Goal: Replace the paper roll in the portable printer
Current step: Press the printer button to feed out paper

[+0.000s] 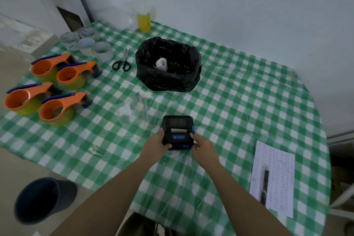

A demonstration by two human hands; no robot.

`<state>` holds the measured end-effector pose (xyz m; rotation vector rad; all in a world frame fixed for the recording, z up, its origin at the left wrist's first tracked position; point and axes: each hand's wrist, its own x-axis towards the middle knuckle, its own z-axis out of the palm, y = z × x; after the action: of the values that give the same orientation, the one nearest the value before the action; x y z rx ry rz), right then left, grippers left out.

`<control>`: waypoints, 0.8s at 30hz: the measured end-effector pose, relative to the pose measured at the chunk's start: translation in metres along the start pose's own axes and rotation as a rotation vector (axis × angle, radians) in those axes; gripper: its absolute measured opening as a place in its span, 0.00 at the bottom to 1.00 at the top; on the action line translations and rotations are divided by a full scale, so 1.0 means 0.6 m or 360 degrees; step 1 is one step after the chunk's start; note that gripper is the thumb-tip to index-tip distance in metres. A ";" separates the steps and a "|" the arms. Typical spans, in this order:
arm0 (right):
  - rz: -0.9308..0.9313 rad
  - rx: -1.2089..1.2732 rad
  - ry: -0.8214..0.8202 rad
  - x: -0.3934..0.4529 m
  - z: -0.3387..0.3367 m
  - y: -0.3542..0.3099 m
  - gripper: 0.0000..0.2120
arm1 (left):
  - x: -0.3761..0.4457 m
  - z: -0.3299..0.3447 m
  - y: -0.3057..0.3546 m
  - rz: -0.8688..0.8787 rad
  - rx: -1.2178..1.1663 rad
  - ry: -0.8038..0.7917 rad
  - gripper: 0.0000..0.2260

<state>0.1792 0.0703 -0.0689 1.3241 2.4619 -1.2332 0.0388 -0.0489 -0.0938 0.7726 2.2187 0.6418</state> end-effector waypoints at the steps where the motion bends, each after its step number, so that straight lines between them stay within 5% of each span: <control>1: -0.0004 0.0000 0.0002 0.000 0.000 0.001 0.21 | 0.000 0.000 0.000 0.0003 -0.0009 0.0002 0.32; 24: -0.0040 -0.0041 0.0000 0.003 0.004 0.009 0.22 | 0.000 -0.002 0.000 0.0049 0.0003 -0.0012 0.32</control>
<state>0.1813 0.0715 -0.0748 1.2907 2.4933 -1.2023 0.0378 -0.0495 -0.0929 0.8101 2.2046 0.6505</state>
